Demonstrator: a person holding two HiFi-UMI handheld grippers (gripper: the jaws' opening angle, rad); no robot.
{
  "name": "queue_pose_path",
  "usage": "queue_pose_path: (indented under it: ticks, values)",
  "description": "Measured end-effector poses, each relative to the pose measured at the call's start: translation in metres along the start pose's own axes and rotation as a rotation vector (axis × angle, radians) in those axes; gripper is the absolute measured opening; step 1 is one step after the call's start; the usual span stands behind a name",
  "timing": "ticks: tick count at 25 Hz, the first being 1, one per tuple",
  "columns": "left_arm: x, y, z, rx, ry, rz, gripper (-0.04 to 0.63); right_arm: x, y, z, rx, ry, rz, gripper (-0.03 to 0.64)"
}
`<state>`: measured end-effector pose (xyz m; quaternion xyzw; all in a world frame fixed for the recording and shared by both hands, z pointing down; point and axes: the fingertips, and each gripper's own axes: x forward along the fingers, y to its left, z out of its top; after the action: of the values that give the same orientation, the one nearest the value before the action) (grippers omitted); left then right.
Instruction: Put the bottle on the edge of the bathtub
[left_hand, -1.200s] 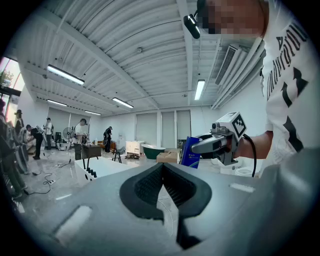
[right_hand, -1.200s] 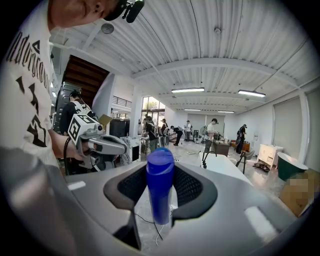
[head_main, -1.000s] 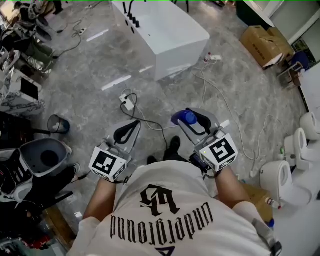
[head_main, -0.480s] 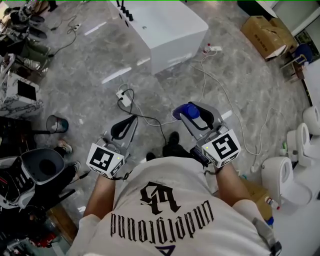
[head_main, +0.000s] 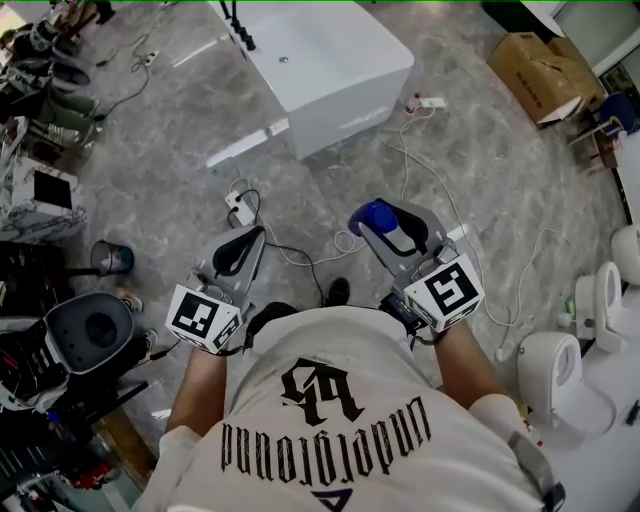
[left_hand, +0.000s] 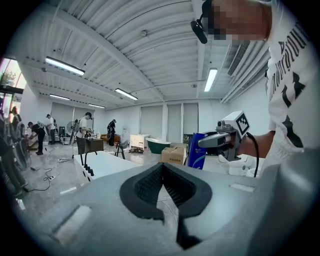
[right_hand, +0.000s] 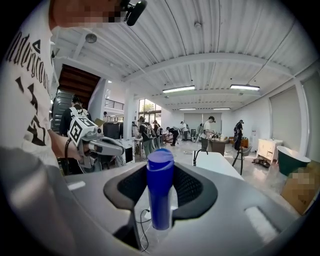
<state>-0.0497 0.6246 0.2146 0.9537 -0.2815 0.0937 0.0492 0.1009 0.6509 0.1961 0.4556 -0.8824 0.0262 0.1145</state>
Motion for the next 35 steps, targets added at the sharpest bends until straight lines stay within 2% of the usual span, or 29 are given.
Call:
queue_pose_path:
  ticks: [6,10,20,27,33,35]
  values:
    - [0.035,0.014,-0.002,-0.008,0.008,0.013,0.006,0.015,-0.044,-0.005,0.016,0.008,0.007,0.152]
    - [0.057,0.038,-0.002,-0.035,0.018,0.025,0.006,0.036,-0.067,-0.008,0.025,0.016,0.008,0.152]
    - [0.121,0.108,0.003,-0.049,-0.006,-0.041,0.006,0.095,-0.116,-0.003,0.022,0.054,-0.026,0.152]
    - [0.144,0.205,0.008,-0.06,-0.012,-0.067,0.006,0.186,-0.144,0.012,0.039,0.078,-0.053,0.153]
    - [0.138,0.315,0.028,-0.061,-0.039,-0.057,0.006,0.273,-0.157,0.035,0.047,0.109,-0.092,0.153]
    - [0.138,0.339,0.034,-0.065,-0.053,-0.058,0.006,0.292,-0.16,0.044,0.034,0.106,-0.099,0.153]
